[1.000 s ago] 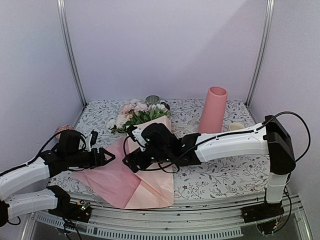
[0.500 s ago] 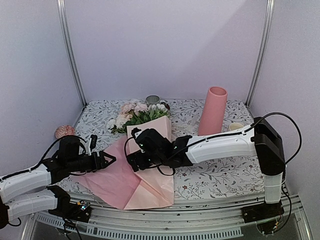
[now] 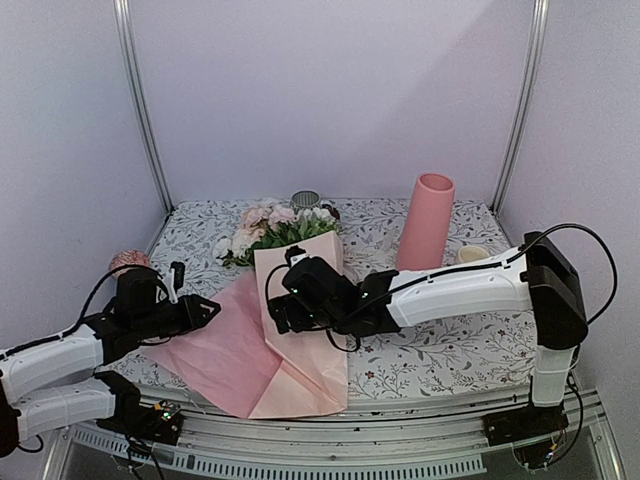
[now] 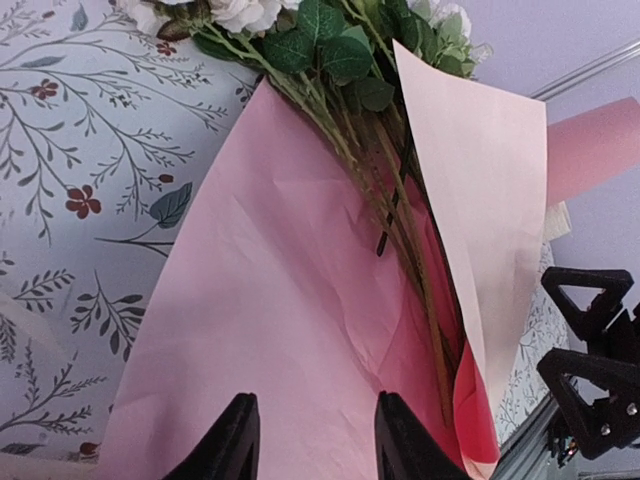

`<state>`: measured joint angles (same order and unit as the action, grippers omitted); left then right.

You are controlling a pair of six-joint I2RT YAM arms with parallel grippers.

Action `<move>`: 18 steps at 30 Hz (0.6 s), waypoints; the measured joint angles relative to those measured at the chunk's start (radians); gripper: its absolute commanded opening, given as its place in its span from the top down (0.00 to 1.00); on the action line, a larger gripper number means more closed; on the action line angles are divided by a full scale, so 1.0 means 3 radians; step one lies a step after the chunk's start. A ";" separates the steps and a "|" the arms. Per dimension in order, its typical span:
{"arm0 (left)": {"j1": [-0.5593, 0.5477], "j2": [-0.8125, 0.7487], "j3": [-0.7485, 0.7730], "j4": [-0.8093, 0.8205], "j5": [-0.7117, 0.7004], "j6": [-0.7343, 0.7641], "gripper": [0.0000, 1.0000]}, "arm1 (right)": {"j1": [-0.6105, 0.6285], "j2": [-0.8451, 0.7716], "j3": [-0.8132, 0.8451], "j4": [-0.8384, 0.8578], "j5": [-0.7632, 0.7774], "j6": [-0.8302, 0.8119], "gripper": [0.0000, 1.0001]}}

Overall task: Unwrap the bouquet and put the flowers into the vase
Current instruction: Unfold the two-thirds folded wrapping paper from the folded wrapping paper.

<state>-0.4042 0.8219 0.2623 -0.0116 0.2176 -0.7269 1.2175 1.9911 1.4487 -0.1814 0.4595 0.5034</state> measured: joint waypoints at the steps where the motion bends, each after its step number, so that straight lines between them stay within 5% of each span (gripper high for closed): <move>1: 0.0006 0.0013 0.0008 0.0014 0.0000 0.0011 0.66 | 0.0000 -0.0037 -0.0053 0.0020 0.0025 -0.0010 0.00; 7: 0.0014 0.0445 0.0160 0.0224 0.0184 0.0193 0.76 | 0.0000 -0.0206 -0.0207 0.0081 0.0168 -0.0036 0.01; 18: 0.0006 0.1216 0.0476 0.0573 0.0590 0.0444 0.70 | 0.0000 -0.0212 -0.0094 -0.0046 0.0186 -0.0094 0.01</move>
<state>-0.4023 1.1866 0.4049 0.1604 0.3946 -0.5938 1.2175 1.9274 1.4204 -0.1951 0.5152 0.4751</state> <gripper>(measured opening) 0.292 0.993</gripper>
